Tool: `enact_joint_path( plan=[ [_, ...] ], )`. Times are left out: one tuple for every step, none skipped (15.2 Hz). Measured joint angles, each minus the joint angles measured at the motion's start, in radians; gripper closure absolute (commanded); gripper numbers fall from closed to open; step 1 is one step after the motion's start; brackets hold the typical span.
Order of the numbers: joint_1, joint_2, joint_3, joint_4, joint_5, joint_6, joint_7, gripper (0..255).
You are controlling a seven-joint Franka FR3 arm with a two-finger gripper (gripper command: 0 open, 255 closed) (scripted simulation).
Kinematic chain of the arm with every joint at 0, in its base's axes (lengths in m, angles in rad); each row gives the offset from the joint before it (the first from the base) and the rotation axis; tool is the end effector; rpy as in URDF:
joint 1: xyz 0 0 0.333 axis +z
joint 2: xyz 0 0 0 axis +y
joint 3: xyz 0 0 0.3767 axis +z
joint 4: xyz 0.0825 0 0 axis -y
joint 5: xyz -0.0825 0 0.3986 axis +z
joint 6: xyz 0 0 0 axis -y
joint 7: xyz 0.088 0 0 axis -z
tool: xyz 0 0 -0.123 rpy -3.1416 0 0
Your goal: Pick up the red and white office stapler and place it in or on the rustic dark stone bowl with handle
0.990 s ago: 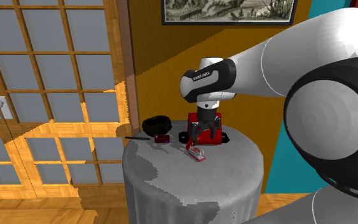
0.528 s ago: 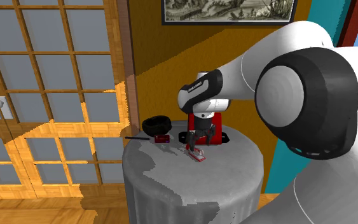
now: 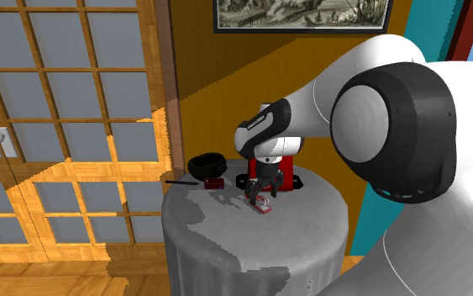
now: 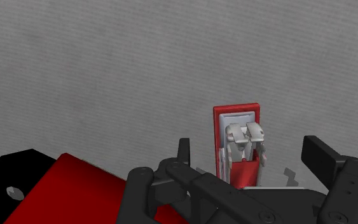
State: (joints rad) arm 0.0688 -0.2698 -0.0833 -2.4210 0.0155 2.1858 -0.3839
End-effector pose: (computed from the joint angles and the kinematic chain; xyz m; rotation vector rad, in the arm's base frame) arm 0.4499 -0.0070 0.4482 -3.0621 -0.5624 -0.0620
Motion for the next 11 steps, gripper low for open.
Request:
enact_joint_path(
  plan=[
    [0.000,0.000,0.000,0.000,0.000,0.000,0.000,0],
    [0.000,0.000,0.000,0.000,0.000,0.001,0.000,0],
    [0.000,0.000,0.000,0.000,0.000,0.001,0.000,0],
    [0.000,0.000,0.000,0.000,0.000,0.001,0.000,255],
    [0.000,0.000,0.000,0.000,0.000,0.001,0.000,255],
    [0.000,0.000,0.000,0.000,0.000,0.001,0.000,255],
    [0.000,0.000,0.000,0.000,0.000,0.001,0.000,255],
    [0.000,0.000,0.000,0.000,0.000,0.001,0.000,255],
    [0.000,0.000,0.000,0.000,0.000,0.001,0.000,255],
    [0.000,0.000,0.000,0.000,0.000,0.001,0.000,255],
    [0.000,0.000,0.000,0.000,0.000,0.001,0.000,255]
  ],
)
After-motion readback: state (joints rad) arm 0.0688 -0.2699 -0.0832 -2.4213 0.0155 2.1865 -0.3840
